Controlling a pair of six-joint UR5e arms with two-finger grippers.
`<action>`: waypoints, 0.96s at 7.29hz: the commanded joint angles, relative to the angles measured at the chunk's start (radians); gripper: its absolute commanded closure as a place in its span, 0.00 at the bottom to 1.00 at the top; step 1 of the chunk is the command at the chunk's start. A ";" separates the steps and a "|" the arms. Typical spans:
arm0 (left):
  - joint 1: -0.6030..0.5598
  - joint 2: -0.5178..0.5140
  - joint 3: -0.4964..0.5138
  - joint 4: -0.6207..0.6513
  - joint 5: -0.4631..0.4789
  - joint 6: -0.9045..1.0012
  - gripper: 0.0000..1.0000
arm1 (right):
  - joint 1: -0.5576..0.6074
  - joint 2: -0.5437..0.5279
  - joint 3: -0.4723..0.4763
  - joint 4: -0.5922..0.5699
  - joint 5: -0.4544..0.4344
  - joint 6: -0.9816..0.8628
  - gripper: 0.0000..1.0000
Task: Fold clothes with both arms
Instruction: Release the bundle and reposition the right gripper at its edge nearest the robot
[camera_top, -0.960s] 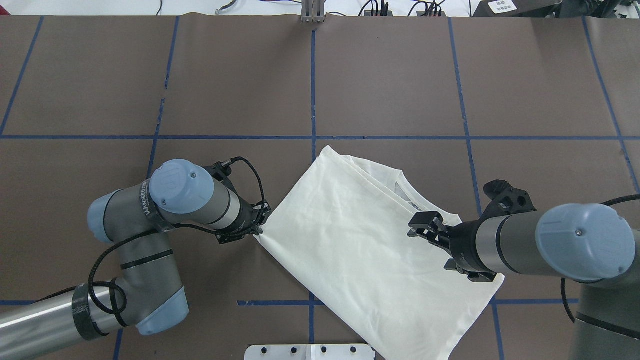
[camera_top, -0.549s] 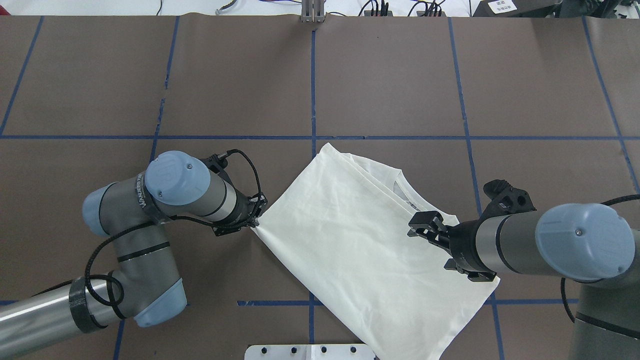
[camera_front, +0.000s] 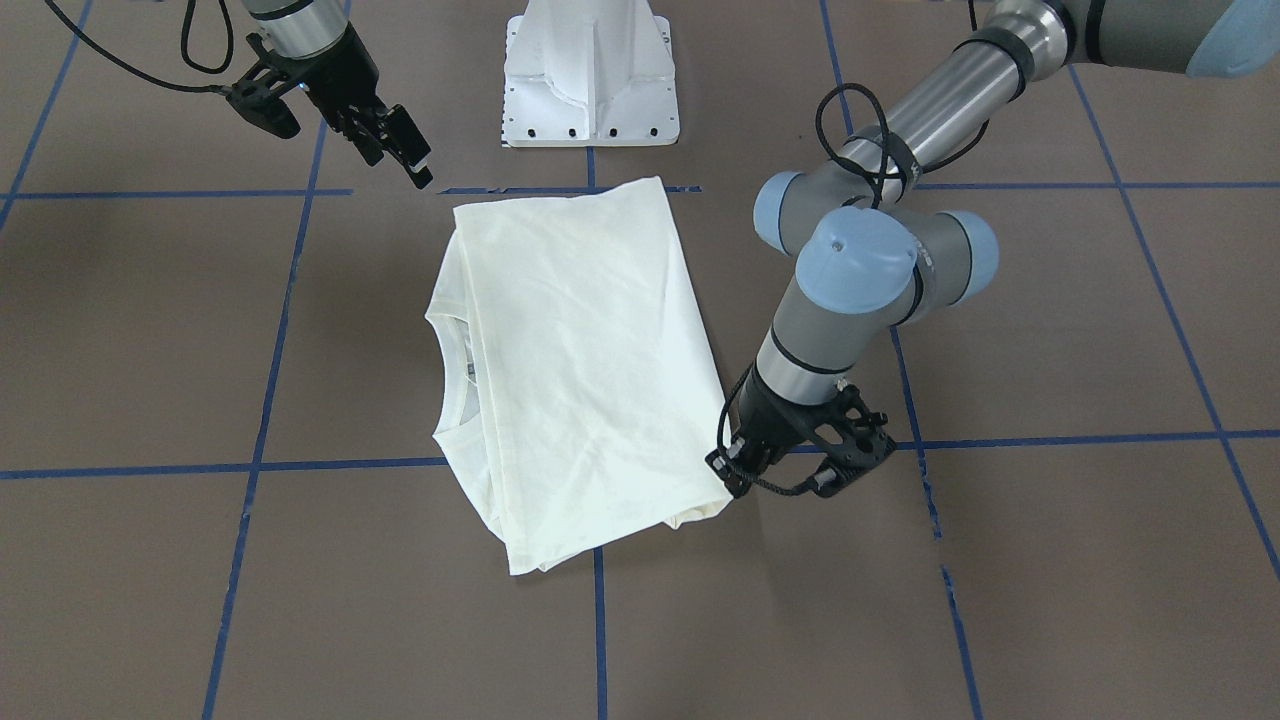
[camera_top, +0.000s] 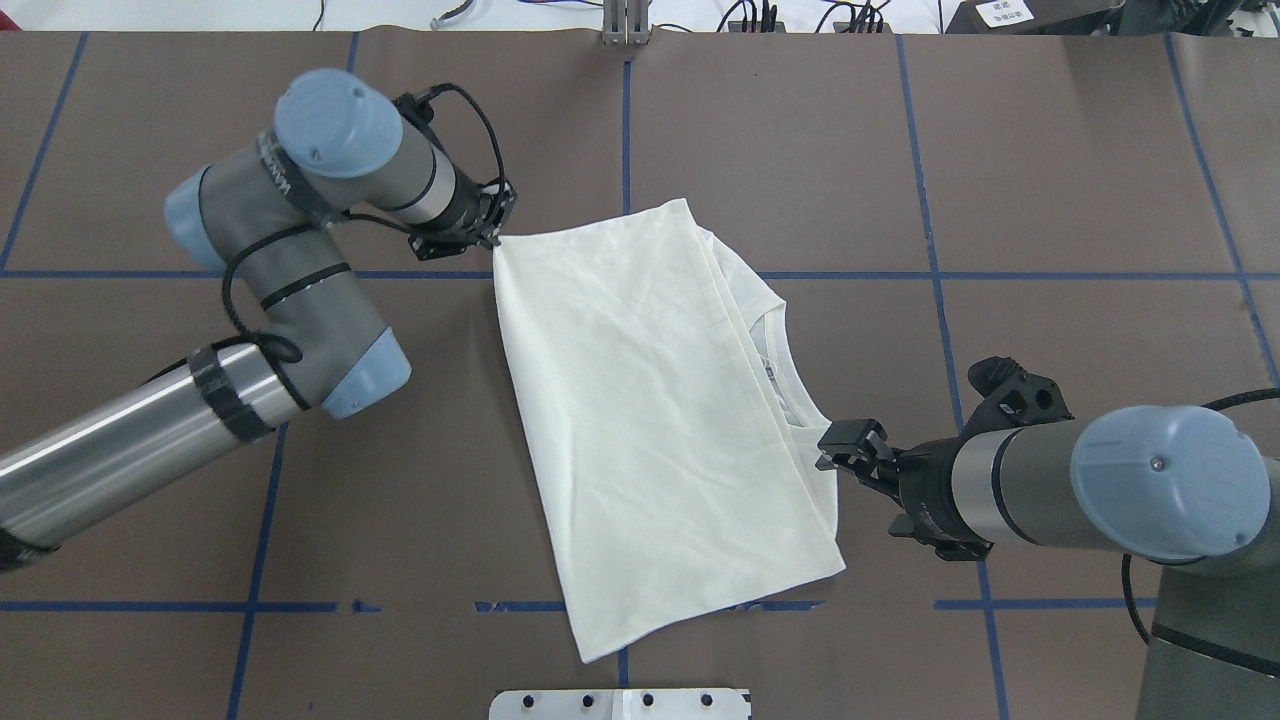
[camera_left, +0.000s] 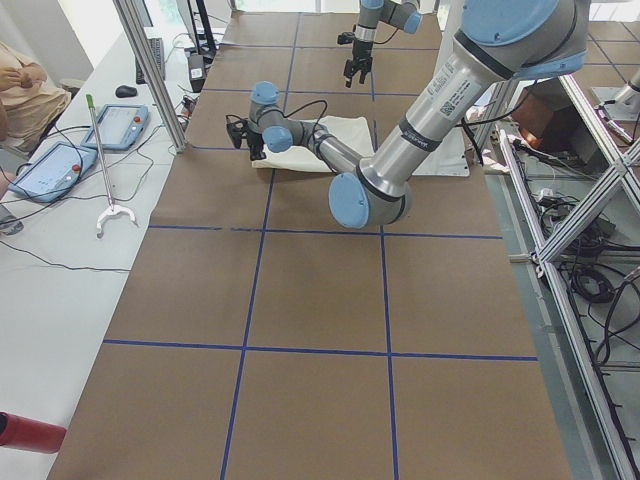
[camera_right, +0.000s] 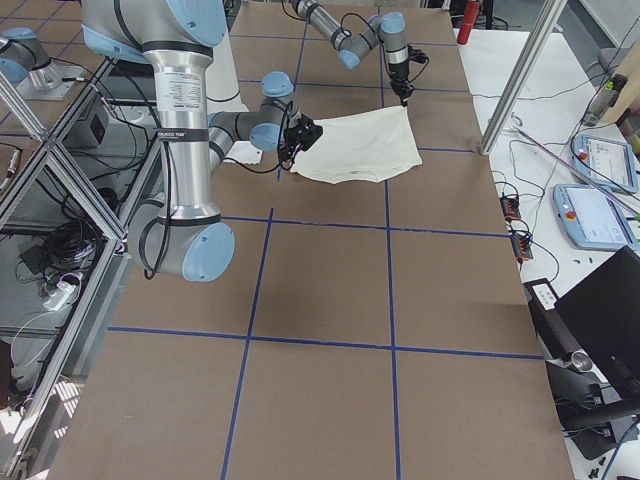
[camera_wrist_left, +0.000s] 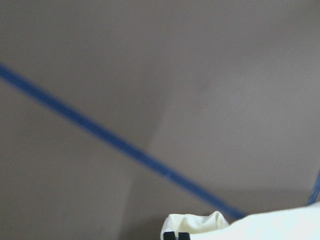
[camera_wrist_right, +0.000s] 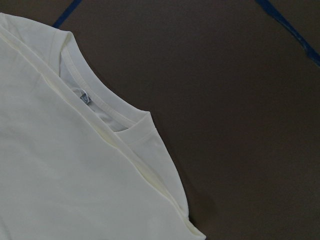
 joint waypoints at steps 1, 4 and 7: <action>-0.046 -0.091 0.148 -0.105 0.006 0.012 0.65 | -0.004 0.025 -0.024 0.000 -0.002 0.003 0.00; -0.041 0.133 -0.320 0.042 -0.119 -0.005 0.54 | -0.025 0.200 -0.202 -0.005 -0.023 0.020 0.00; -0.040 0.165 -0.363 0.045 -0.118 -0.005 0.53 | -0.082 0.318 -0.364 -0.016 -0.108 0.120 0.03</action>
